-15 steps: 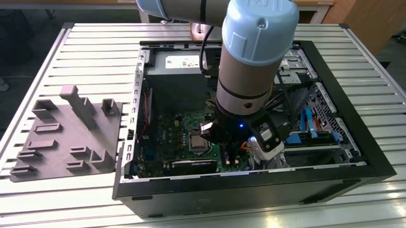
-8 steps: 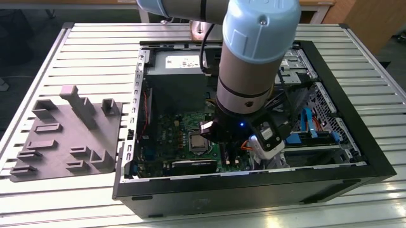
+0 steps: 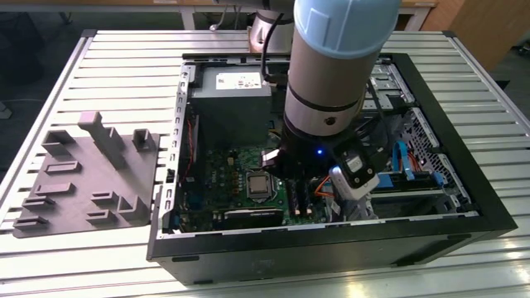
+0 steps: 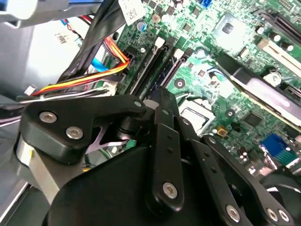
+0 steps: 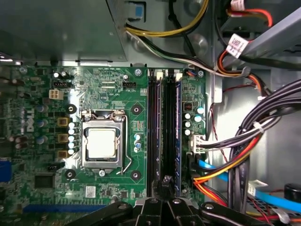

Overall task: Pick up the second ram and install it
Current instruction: 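Press down the second ram until it locks into place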

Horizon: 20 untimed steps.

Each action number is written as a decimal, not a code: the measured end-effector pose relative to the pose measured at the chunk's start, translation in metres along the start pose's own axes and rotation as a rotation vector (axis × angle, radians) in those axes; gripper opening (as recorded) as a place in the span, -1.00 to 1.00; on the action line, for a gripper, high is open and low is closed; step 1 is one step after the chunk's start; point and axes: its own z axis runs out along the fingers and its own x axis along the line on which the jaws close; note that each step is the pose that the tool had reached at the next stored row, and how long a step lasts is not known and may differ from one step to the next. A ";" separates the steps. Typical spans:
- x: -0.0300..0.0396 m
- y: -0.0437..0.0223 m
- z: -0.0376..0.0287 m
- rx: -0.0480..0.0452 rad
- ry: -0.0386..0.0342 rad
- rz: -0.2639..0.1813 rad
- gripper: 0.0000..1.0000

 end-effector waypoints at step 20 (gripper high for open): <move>0.0001 0.0213 -0.0008 0.0000 0.0000 0.000 -0.79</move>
